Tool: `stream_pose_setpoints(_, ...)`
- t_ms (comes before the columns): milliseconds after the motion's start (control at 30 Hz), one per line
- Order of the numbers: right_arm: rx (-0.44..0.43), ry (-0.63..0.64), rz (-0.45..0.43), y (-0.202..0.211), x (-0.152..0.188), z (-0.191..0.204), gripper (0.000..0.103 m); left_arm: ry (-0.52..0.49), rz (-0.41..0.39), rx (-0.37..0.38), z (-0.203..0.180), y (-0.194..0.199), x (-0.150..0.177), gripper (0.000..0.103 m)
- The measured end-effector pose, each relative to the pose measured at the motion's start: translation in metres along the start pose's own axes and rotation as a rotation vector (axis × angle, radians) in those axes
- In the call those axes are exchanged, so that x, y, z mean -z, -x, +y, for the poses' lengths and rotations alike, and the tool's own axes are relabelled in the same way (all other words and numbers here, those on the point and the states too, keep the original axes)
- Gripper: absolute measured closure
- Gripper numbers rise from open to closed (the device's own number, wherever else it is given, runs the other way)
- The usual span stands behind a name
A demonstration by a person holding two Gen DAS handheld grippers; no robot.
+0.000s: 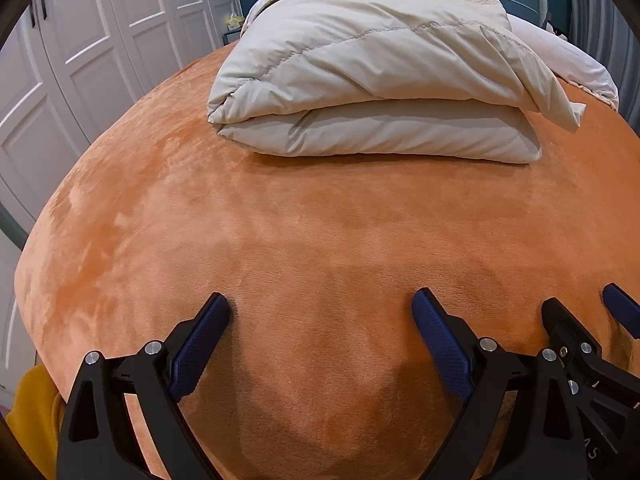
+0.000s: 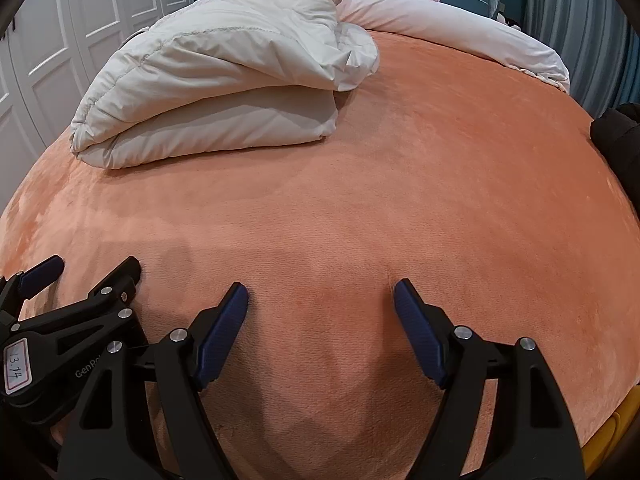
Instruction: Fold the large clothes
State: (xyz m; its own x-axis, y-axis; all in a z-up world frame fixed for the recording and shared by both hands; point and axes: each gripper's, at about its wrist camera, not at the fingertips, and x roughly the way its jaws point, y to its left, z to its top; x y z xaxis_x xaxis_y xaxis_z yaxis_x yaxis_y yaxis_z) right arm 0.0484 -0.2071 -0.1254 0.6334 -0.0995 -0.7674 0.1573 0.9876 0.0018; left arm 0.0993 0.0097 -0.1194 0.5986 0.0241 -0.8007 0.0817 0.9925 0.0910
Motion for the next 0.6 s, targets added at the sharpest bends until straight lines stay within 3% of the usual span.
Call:
stream_pose_setpoints(267,0.002,-0.001,0.003,0.000,-0.003,-0.001,0.030,0.002,0.001,0.001,0.001,0.000,0.000,0.012)
stream_pose_setpoints(600,0.001,-0.017,-0.011,0.020,-0.015,0.008,0.035,0.019,-0.031,-0.009,0.010,0.021,-0.017,0.020)
